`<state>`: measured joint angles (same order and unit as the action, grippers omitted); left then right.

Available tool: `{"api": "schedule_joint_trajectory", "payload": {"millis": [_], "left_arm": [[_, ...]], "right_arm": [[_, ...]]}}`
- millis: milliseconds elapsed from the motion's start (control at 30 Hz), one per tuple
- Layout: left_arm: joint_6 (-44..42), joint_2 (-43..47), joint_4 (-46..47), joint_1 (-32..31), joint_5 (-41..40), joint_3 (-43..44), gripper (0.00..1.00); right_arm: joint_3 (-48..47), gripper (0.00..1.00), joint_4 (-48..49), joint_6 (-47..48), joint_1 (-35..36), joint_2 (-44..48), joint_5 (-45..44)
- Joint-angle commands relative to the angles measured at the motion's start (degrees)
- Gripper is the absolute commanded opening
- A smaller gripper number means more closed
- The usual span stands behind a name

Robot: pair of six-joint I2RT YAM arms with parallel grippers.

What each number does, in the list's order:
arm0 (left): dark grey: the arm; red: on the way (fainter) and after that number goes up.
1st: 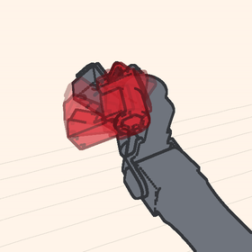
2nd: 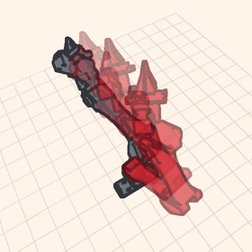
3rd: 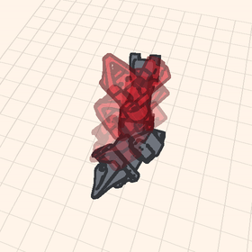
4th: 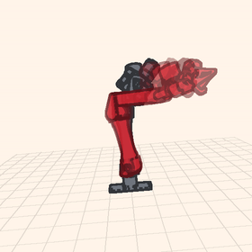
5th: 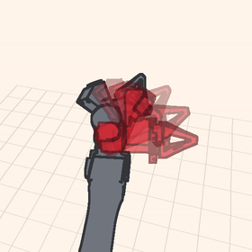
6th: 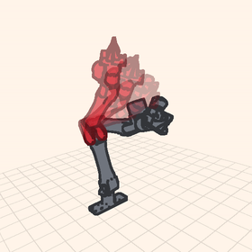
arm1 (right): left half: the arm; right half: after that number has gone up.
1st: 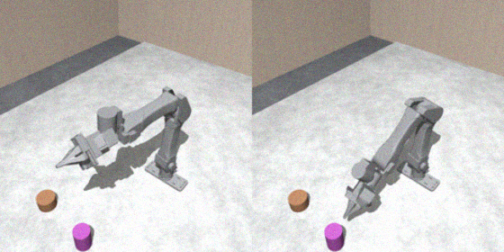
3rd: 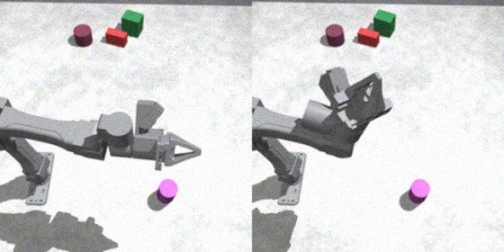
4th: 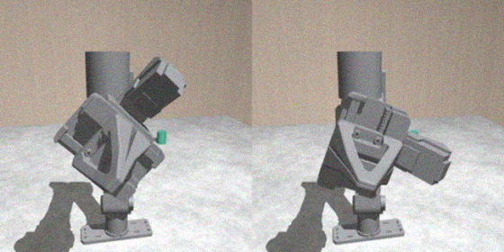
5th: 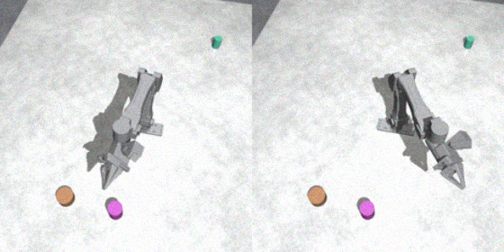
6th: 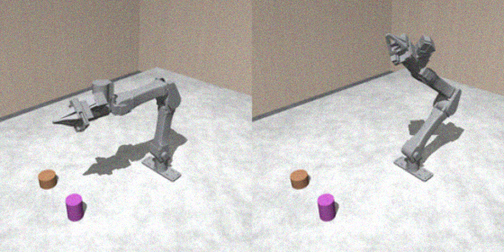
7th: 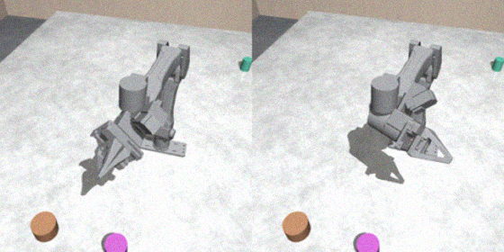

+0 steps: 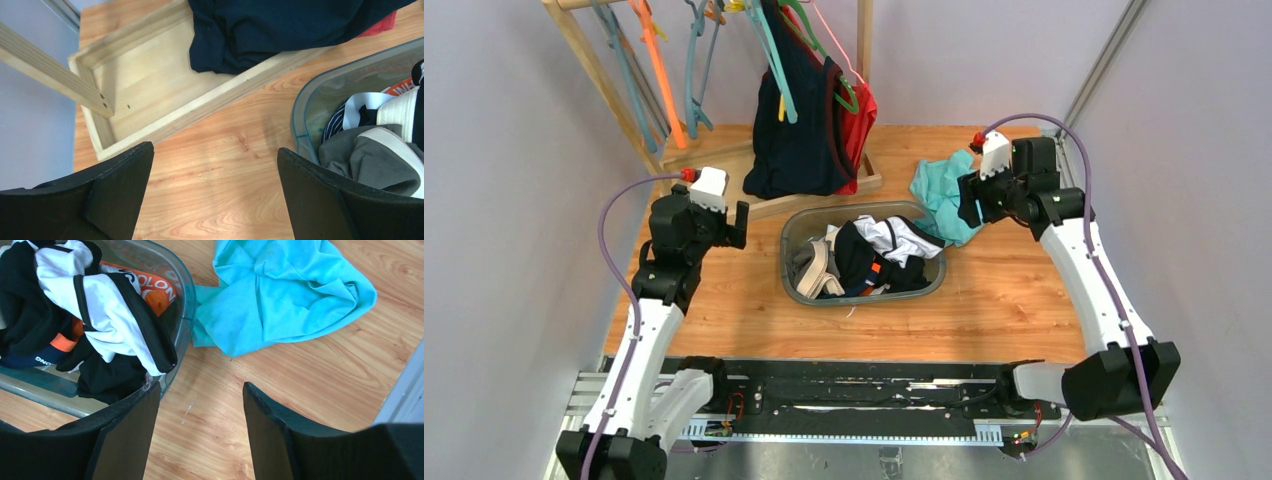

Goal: Remove the underwear clipped to the hanger
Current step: Reset both arms

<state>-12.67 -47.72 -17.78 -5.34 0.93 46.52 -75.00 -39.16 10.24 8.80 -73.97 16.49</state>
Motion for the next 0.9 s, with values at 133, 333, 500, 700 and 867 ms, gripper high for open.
{"api": "schedule_joint_trajectory", "payload": {"millis": [133,333,500,700,867], "left_arm": [[3.47,0.86,7.46,3.8,10.5,-5.89,0.98],[5.54,4.88,11.13,4.88,9.47,-10.27,0.98],[6.88,9.04,13.69,5.03,7.69,-12.49,0.98],[6.02,13.66,15.11,5.08,7.03,-12.85,0.98],[5.33,20.86,18.18,5.07,9.14,-15.58,0.98]], "right_arm": [[11.3,0.64,8.04,1.83,-0.67,12.89,-9.5],[24.59,0.64,16.41,0.38,-0.86,26.42,-12.49],[29.26,0.64,18.25,1.42,-1.06,30.82,-10.69],[29.2,0.64,18.05,3.42,-1.06,31.23,-11.5],[30.7,0.64,19.93,4.2,-1.06,34.3,-11.64]]}}
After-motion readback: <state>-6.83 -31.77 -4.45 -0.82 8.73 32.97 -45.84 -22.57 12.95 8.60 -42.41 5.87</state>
